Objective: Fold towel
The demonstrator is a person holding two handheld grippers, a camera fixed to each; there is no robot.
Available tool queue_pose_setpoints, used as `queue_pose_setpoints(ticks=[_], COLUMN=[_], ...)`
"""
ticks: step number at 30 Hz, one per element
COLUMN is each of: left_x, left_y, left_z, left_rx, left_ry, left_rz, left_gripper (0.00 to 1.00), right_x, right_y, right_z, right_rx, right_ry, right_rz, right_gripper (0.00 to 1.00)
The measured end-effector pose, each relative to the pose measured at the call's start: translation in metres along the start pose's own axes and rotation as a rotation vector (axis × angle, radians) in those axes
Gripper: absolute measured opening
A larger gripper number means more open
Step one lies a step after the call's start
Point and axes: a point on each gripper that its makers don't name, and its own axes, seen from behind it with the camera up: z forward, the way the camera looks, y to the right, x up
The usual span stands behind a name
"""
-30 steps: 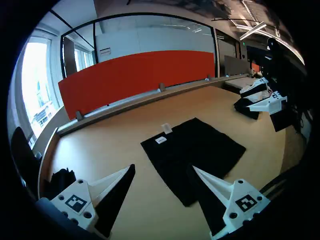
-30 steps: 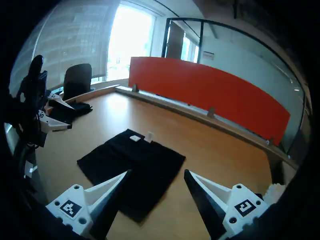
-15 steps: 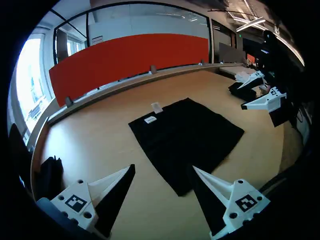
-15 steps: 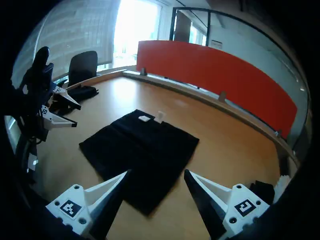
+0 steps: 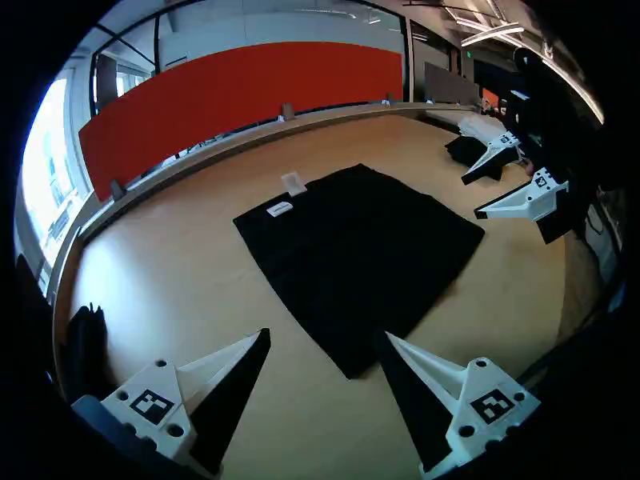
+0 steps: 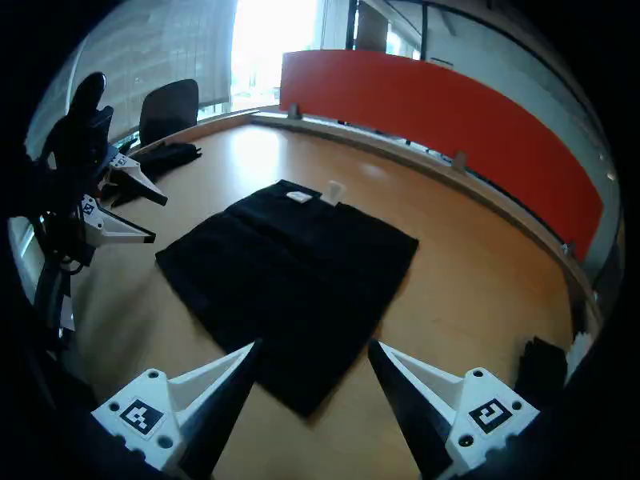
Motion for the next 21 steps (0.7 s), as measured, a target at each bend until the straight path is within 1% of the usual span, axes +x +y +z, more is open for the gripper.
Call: queue_pose_setpoints(ticks=[11, 17, 21], left_x=[-0.021, -0.029, -0.032], left_y=[0.017, 0.024, 0.026], left_z=[0.016, 0.020, 0.021], left_rx=[-0.055, -0.079, -0.086], left_ry=[-0.076, -0.109, -0.128], left_rz=[0.013, 0.017, 0.017], left_gripper=[0.95, 0.95, 0.95], right_x=[-0.028, -0.037, -0.040], right_y=[-0.006, -0.003, -0.003], right_z=[0.009, 0.012, 0.012], right_rx=[0.025, 0.026, 0.031], right_ry=[-0.064, -0.084, -0.092], right_rz=[0.002, 0.007, 0.007], right_gripper=[1.00, 1.00, 1.00])
